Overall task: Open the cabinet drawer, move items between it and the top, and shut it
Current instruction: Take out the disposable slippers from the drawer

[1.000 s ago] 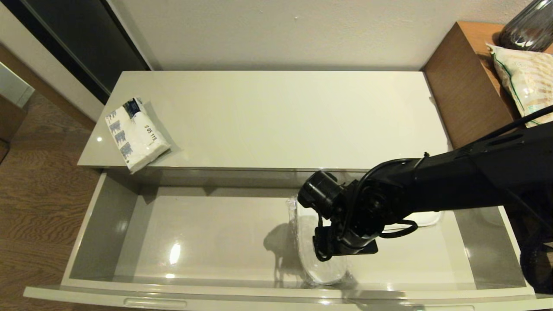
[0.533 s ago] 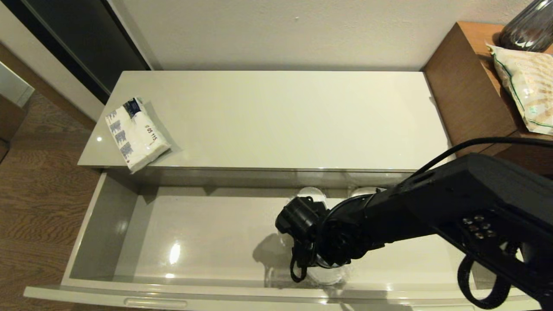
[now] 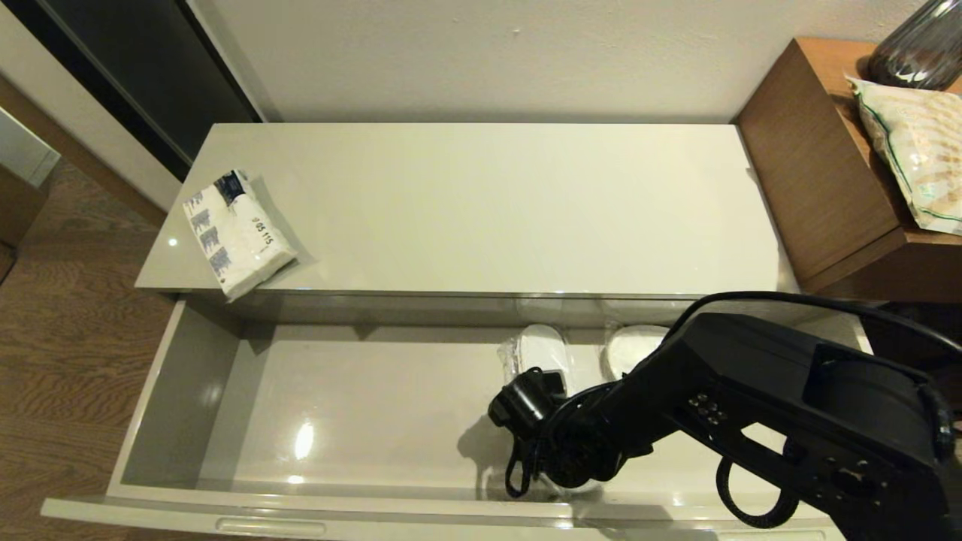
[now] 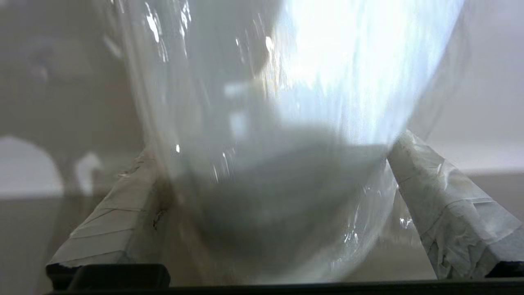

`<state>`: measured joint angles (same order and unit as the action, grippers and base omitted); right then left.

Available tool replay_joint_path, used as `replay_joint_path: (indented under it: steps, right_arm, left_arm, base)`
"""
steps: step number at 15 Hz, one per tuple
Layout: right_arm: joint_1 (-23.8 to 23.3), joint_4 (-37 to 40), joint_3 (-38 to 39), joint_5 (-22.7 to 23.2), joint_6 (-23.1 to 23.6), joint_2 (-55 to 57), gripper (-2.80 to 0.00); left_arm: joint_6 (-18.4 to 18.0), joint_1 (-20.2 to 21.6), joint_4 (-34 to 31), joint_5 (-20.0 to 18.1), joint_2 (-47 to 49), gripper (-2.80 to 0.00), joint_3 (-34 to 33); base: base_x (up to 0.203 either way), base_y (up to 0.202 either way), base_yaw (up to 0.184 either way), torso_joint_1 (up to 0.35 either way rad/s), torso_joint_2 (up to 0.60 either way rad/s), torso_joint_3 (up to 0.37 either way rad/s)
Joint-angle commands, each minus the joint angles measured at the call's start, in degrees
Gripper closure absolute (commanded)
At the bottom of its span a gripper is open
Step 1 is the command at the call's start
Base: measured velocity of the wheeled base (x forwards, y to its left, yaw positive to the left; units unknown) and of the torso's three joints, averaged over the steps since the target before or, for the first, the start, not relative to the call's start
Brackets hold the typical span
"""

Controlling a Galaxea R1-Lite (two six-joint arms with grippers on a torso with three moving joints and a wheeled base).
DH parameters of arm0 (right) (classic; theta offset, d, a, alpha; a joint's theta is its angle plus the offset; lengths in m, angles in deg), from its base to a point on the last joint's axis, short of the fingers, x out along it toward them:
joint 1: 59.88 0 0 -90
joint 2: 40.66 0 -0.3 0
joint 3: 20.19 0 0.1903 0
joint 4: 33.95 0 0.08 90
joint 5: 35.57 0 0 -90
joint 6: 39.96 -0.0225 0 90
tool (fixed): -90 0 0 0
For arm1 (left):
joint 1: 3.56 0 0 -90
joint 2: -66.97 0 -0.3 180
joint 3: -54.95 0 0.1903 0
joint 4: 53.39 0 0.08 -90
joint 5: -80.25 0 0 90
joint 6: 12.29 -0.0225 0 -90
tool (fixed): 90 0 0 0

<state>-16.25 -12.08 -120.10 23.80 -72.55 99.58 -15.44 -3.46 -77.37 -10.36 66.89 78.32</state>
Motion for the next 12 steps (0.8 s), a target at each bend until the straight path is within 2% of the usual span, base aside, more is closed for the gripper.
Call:
replay_joint_path:
  steps: [1, 4, 5, 10, 12]
  right_arm:
    - [-0.99, -2.27, -0.01, -0.31, 1.66, 2.14, -2.80]
    - [-1.53, -1.68, 0.15, -0.05, 2.01, 2.04, -2.80]
    - [-1.88, -1.41, 0.17, 0.04, 2.18, 1.88, 0.00]
    - [-2.31, 1.51, 0.56, 1.03, 3.16, -1.83, 0.00]
    - [-2.66, 5.54, 0.05, 4.24, 3.08, -5.63, 0.00]
  left_arm:
    - [-0.01, -0.01, 0.00, -0.01, 0.07, 0.00, 0.00]
    - [-0.01, -0.01, 0.00, -0.01, 0.07, 0.00, 0.00]
    - [-0.01, -0.01, 0.00, -0.01, 0.07, 0.00, 0.00]
    - [-0.01, -0.01, 0.00, -0.01, 0.07, 0.00, 0.00]
    - [-0.01, -0.01, 0.00, -0.01, 0.07, 0.00, 0.00]
  base:
    - [0.000, 0.000, 0.000, 0.000, 0.00, 0.000]
    - [0.000, 0.000, 0.000, 0.000, 0.00, 0.000]
    - [0.000, 0.000, 0.000, 0.000, 0.00, 0.000]
    - [0.000, 0.000, 0.000, 0.000, 0.00, 0.000]
    - [0.000, 0.000, 0.000, 0.000, 0.00, 0.000]
